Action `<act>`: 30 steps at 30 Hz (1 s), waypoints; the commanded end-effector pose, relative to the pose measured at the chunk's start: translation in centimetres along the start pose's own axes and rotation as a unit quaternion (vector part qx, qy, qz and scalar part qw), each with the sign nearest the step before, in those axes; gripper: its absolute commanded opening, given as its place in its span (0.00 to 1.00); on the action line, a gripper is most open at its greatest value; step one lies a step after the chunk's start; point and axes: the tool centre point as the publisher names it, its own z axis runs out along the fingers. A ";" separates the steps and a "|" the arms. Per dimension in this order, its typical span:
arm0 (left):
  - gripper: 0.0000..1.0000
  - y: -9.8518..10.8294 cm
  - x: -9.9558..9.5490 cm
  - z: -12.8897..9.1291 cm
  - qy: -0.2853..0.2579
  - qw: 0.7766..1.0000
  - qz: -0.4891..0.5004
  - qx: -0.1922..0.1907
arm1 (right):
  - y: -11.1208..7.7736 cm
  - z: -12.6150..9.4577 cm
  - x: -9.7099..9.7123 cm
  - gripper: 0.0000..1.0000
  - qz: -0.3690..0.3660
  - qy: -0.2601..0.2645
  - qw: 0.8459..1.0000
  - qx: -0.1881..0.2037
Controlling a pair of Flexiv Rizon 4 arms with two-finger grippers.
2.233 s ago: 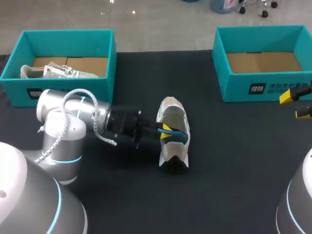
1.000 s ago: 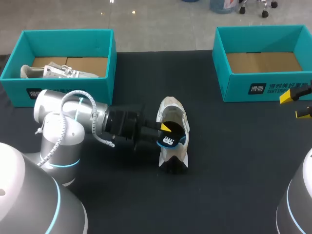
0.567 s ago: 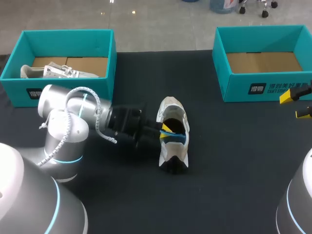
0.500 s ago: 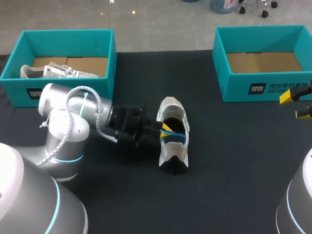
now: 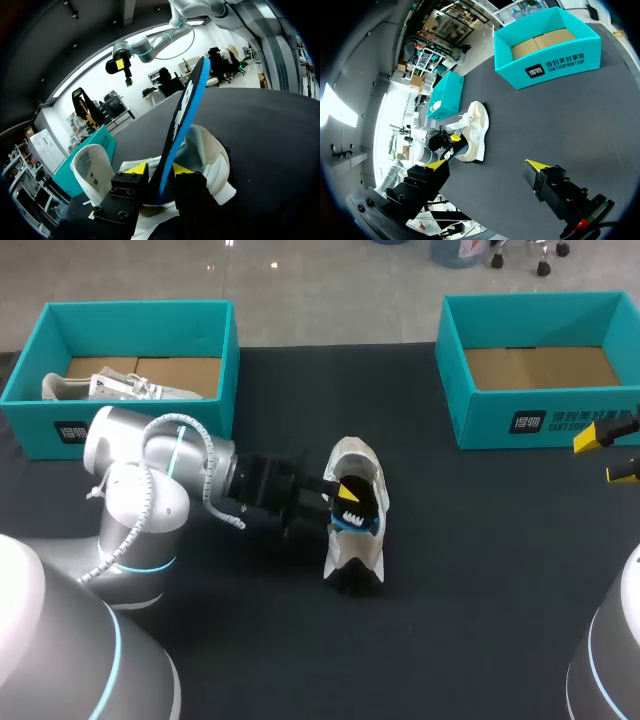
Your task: Take the shoe out of the shoebox, open the shoe tongue, remove and reinsert the insole, then place the shoe into the shoebox
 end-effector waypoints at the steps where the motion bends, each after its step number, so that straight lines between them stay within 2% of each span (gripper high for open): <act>1: 0.34 -1.2 0.5 -0.6 0.000 1.000 0.004 0.000 | -0.1 0.0 0.0 1.00 0.001 -0.002 1.000 0.000; 5: 0.29 -1.7 0.8 -0.9 0.001 1.000 0.006 0.002 | -0.1 0.0 0.0 1.00 0.001 -0.002 1.000 0.000; 9: 0.08 -1.3 0.9 -0.5 0.008 1.000 0.005 0.000 | -0.1 0.0 0.0 1.00 0.001 -0.002 1.000 0.000; 10: 0.00 -1.1 0.8 -0.4 0.008 1.000 0.004 -0.001 | -0.1 0.0 0.0 1.00 0.001 -0.002 1.000 0.000; 19: 0.00 0.8 0.3 0.5 0.013 1.000 0.006 -0.017 | -0.1 0.0 0.0 1.00 0.001 -0.002 1.000 0.000; 24: 0.00 1.1 0.0 0.6 0.006 1.000 0.007 -0.024 | -0.1 0.0 0.0 1.00 0.001 -0.002 1.000 0.000; 25: 0.05 1.1 0.0 0.6 0.005 1.000 0.007 -0.024 | -0.1 0.0 0.0 1.00 0.001 -0.002 1.000 0.000; 26: 0.29 0.8 0.0 0.6 0.004 1.000 0.007 -0.022 | -0.1 0.0 0.0 1.00 0.001 -0.002 1.000 0.000; 27: 0.41 0.6 0.0 0.5 0.003 1.000 0.007 -0.021 | -0.1 0.0 0.0 1.00 0.001 -0.002 1.000 0.000; 29: 0.47 0.1 0.2 0.2 0.001 1.000 0.009 -0.015 | -0.1 0.0 0.0 1.00 0.001 -0.002 1.000 0.000; 30: 0.47 -0.2 0.3 0.0 0.000 1.000 0.011 -0.013 | -0.1 0.0 0.0 1.00 0.001 -0.002 1.000 0.000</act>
